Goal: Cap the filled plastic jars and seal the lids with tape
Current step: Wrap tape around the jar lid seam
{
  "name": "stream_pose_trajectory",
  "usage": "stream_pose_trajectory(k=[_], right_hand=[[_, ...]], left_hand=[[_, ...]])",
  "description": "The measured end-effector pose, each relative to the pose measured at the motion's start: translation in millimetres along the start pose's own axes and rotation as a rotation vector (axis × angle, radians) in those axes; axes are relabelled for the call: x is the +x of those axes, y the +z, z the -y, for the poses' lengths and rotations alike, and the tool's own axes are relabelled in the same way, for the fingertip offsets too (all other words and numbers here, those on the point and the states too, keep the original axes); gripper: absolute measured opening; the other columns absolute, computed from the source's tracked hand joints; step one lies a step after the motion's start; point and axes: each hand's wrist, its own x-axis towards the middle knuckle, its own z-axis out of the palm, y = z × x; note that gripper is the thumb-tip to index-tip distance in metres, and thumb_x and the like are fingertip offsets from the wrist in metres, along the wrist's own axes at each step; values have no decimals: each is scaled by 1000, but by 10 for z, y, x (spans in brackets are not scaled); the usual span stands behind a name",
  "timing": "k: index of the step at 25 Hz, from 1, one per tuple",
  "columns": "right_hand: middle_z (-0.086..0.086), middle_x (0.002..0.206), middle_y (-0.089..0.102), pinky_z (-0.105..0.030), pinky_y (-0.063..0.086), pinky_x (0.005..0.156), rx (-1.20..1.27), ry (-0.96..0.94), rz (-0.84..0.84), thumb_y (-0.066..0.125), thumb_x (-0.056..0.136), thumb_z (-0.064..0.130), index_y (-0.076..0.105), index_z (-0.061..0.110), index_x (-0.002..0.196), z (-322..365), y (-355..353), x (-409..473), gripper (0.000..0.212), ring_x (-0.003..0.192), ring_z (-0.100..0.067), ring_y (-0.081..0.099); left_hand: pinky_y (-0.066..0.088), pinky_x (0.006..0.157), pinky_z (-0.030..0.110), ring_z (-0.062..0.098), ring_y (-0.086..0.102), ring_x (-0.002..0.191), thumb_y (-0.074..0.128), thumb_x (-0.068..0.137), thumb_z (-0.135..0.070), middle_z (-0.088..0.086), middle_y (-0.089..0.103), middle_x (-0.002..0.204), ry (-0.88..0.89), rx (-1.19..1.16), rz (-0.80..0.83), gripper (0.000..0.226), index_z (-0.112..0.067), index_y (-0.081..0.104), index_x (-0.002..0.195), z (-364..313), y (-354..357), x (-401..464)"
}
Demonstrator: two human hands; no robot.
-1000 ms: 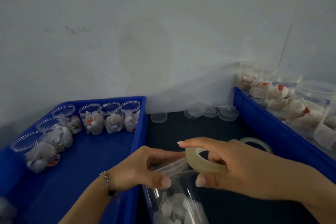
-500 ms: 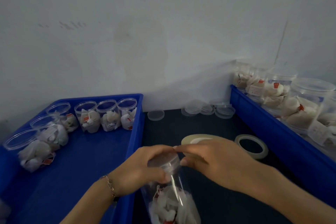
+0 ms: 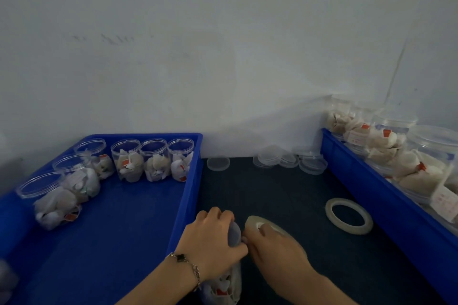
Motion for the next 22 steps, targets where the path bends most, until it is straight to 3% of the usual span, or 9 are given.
stream_pose_trajectory(k=[5,7,9,12,17,20,22], right_hand=[[2,105,49,-21,37,71,31,15,-90,33,100,36,51,23,108,-14,-3,54,24,92,-12,49],[8,91,44,-18,31,60,94,21,-153,34,100,37,55,21,95,-24,-43,69,27,81,-8,45],[6,79,45,-18,24,51,119,-28,-253,42,96,32,55,16,76,-42,-61,91,29,70,-9,44],[9,69,40,-9,13,50,126,-118,-385,45,81,30,48,19,59,-58,-163,131,25,59,-3,37],[12,71,32,-15,16,51,212,-74,-293,50,87,23,42,22,66,-148,-152,417,23,62,2,35],[11,72,32,-19,18,52,232,-94,-253,55,88,13,44,20,65,-107,-45,588,26,65,1,35],[11,76,39,-24,24,55,227,-72,-224,53,90,18,47,22,66,-134,-37,709,25,65,-4,36]], left_hand=[[46,73,24,7,47,88,44,72,-66,-14,48,93,-44,-38,-85,39,-33,48,93,-13,-3,13],[42,69,23,7,48,86,45,74,-66,-14,49,89,-48,-48,-162,39,-32,50,92,-41,-40,19],[44,72,23,6,50,89,44,72,-68,-15,54,94,-16,-63,-197,49,-32,55,104,-34,-85,11],[49,80,26,2,54,90,45,72,-67,-15,58,101,34,-176,-161,55,-33,56,115,3,-197,-16],[44,86,21,3,48,104,52,78,-61,-17,54,116,47,-69,-338,57,-35,48,129,42,-223,22],[41,85,19,4,46,106,52,79,-61,-17,53,118,-9,-34,-366,58,-36,46,131,50,-269,28],[41,86,18,1,45,107,53,77,-60,-20,52,116,9,-54,-378,56,-39,46,129,39,-318,-21]])
